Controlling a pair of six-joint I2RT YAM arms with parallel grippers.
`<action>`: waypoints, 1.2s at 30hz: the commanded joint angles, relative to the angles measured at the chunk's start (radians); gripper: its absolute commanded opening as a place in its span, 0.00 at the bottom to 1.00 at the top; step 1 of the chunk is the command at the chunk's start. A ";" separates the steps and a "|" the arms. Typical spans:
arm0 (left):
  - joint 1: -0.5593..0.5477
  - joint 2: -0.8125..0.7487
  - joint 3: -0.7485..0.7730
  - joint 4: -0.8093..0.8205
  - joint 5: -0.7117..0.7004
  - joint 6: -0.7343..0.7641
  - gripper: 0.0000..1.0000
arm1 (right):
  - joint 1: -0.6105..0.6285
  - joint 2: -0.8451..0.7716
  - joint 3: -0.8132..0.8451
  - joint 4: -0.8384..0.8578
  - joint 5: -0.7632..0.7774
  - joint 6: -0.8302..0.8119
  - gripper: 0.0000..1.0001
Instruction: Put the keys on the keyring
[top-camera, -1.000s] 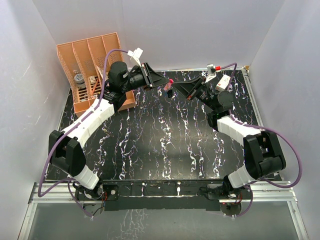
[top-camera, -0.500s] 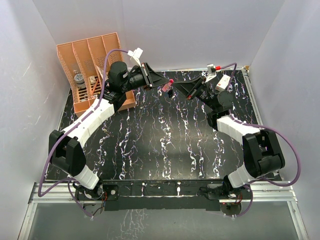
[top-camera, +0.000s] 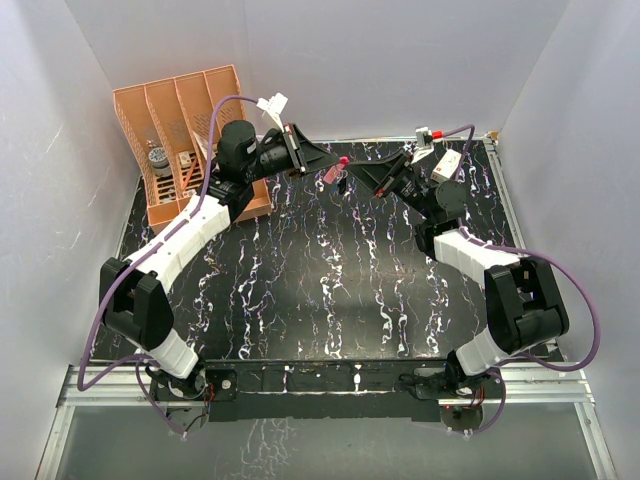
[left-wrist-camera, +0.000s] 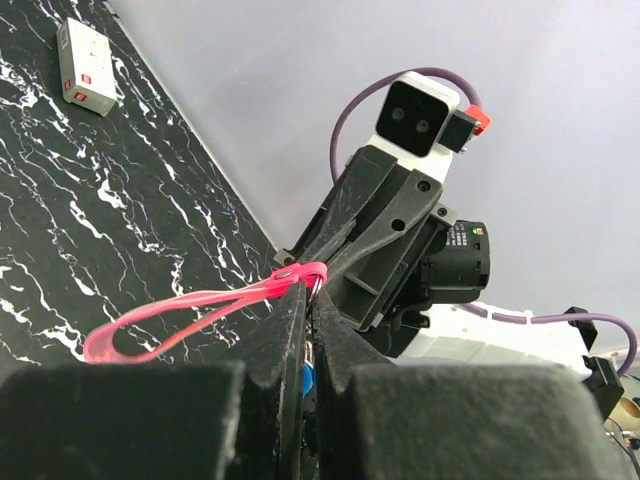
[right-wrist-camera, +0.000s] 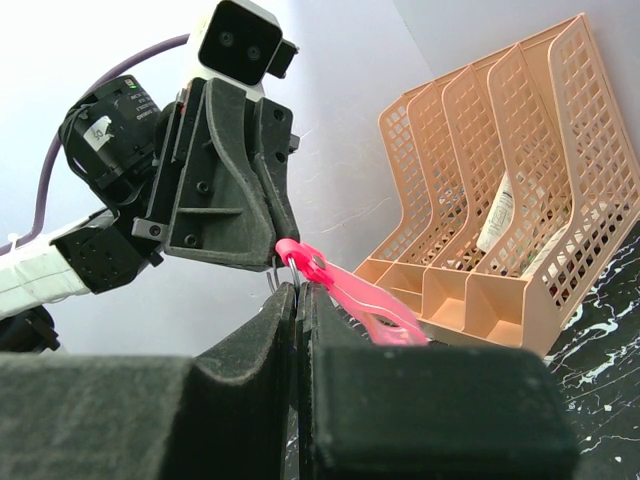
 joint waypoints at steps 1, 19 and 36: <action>-0.021 0.007 0.054 0.007 0.044 0.003 0.00 | 0.005 0.003 0.047 0.064 -0.007 0.007 0.00; -0.026 -0.018 0.078 -0.123 -0.021 0.078 0.00 | 0.006 -0.013 0.041 0.022 0.011 -0.011 0.05; -0.027 -0.013 0.085 -0.129 -0.013 0.077 0.00 | 0.006 -0.012 0.056 0.001 0.013 -0.023 0.00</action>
